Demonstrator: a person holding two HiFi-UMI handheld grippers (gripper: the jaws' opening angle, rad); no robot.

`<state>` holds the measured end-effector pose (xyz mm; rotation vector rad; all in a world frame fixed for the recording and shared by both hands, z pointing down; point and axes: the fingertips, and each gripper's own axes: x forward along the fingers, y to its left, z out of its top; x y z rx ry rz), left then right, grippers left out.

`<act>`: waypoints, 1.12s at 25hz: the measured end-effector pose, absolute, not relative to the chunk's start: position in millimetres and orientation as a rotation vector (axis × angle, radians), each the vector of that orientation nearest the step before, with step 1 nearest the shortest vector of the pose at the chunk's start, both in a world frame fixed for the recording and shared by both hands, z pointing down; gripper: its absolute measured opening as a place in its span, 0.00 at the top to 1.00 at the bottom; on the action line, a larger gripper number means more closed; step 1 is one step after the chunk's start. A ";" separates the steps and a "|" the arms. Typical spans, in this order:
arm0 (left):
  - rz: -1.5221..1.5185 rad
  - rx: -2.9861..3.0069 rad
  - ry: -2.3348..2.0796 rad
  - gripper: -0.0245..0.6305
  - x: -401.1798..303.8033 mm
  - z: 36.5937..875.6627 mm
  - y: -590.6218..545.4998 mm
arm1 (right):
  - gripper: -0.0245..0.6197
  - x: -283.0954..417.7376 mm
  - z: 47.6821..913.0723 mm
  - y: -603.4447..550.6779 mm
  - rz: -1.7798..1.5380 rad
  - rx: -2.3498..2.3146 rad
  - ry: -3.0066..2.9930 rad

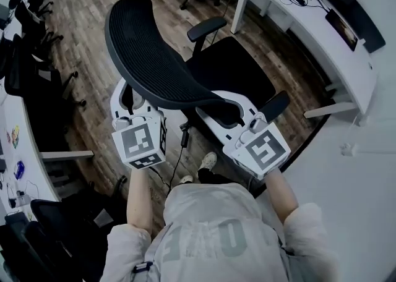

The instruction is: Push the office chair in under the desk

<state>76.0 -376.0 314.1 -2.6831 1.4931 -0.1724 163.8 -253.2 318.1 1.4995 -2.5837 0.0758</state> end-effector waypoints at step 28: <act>-0.098 -2.819 1.232 0.82 489.5 315.9 -446.9 | 0.79 573.3 325.4 -328.8 0.049 1.515 -2.506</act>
